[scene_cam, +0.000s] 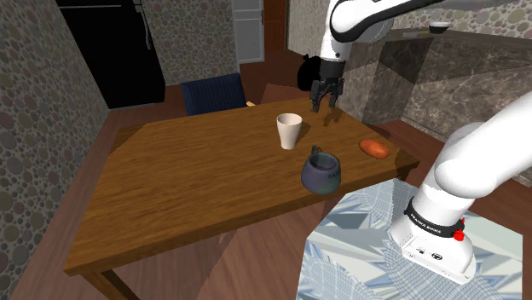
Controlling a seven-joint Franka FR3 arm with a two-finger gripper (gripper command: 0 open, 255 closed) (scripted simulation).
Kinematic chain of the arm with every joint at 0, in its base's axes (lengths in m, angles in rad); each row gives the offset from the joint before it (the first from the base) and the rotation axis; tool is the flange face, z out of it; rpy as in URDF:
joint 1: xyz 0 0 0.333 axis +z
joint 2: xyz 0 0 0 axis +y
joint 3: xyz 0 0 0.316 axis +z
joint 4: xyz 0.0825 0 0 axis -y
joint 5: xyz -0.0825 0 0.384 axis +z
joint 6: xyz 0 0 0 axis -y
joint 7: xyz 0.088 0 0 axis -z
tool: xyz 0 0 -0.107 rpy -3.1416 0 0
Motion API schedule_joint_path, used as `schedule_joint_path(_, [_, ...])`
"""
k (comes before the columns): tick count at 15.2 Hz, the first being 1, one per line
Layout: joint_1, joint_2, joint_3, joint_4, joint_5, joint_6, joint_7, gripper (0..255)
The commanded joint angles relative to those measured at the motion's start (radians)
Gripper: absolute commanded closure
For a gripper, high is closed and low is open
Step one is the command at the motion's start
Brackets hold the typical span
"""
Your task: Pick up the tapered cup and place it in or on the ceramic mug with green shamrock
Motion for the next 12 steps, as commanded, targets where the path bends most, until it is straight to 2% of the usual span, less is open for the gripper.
schedule_joint_path(1, [-0.002, 0.070, -0.002, 0.032, 0.004, 0.052, 0.007, 0])
schedule_joint_path(10, [-0.015, 0.395, -0.023, 0.220, 0.032, 0.239, 0.018, 0])
schedule_joint_path(12, [-0.015, 0.402, -0.022, 0.214, 0.034, 0.253, 0.017, 0])
